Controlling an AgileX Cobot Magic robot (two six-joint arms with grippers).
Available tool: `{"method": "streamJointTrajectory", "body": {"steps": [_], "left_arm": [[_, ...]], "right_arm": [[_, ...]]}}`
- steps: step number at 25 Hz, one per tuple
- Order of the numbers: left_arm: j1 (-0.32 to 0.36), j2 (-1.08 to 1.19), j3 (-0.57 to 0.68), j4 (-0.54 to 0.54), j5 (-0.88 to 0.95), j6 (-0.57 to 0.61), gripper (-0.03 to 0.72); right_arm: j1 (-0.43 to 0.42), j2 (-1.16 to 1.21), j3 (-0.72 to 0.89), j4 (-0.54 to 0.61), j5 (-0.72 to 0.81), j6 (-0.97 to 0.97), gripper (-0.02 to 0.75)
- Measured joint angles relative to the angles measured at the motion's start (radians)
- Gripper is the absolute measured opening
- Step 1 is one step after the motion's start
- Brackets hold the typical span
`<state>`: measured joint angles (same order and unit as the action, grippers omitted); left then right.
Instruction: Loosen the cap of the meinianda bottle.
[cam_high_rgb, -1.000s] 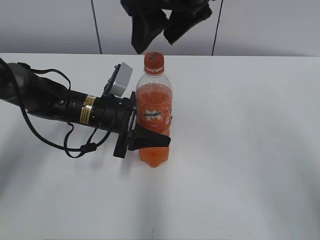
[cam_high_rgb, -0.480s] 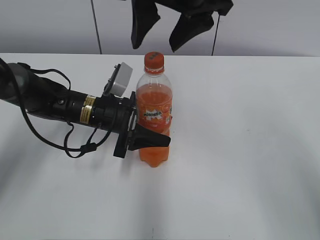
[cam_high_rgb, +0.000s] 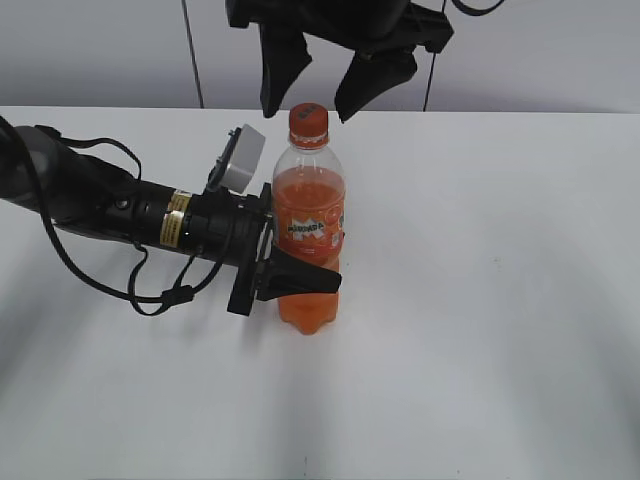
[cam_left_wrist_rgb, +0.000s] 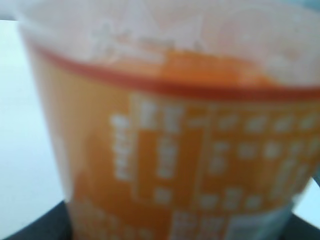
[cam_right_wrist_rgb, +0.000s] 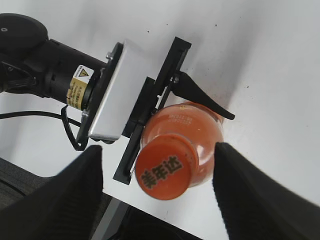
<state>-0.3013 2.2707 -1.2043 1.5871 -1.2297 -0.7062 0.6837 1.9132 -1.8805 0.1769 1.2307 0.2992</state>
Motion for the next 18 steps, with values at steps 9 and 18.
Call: {"method": "streamJointTrajectory", "body": {"steps": [9, 18], "left_arm": [[0.000, 0.000, 0.000, -0.001, 0.000, 0.000, 0.412], [0.000, 0.000, 0.000, -0.002, 0.000, 0.000, 0.412]], "right_arm": [[0.000, 0.025, 0.000, 0.007, 0.000, 0.002, 0.513], [0.000, 0.027, 0.000, 0.002, 0.000, 0.003, 0.323]]}}
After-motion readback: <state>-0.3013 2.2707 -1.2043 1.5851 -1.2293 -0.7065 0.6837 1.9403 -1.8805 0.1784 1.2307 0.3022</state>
